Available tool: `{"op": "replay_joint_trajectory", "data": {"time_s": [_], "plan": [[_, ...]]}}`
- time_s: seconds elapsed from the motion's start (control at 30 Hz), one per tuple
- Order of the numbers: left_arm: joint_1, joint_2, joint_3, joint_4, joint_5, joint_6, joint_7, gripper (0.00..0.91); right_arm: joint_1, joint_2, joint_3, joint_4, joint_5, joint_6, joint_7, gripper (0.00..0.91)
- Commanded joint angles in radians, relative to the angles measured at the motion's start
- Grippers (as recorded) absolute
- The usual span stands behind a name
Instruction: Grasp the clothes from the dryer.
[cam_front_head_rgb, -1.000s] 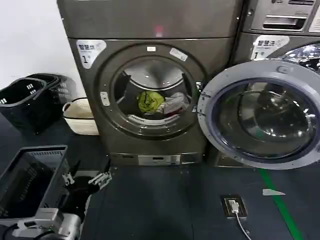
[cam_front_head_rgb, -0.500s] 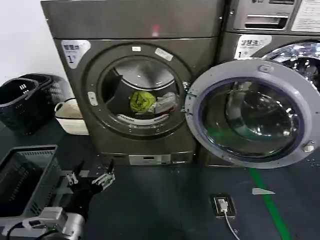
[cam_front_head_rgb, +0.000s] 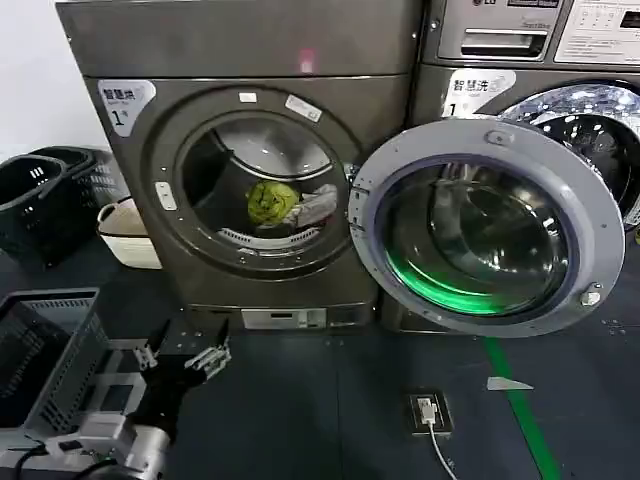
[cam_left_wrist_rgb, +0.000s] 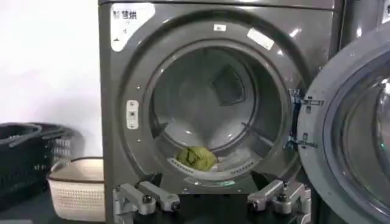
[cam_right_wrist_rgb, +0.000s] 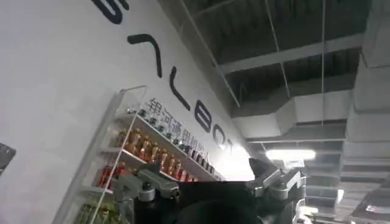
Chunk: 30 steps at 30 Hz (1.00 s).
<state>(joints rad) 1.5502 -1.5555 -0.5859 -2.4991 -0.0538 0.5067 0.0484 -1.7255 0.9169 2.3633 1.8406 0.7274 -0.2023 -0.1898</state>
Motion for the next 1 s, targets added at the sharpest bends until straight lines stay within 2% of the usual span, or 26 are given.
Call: {"op": "replay_joint_trajectory", "data": {"time_s": [0.03,1.0], "plan": [[-0.003,-0.001,0.002,0.000,-0.001,0.000,0.002,0.907,0.000,0.003,0.001,-0.009,0.020,0.044,-0.020,0.907],[-0.016,0.005,0.000,0.010,-0.001,-0.001,0.005,0.907,0.001,0.007,0.002,-0.007,0.017,0.055,-0.018,0.907]]}}
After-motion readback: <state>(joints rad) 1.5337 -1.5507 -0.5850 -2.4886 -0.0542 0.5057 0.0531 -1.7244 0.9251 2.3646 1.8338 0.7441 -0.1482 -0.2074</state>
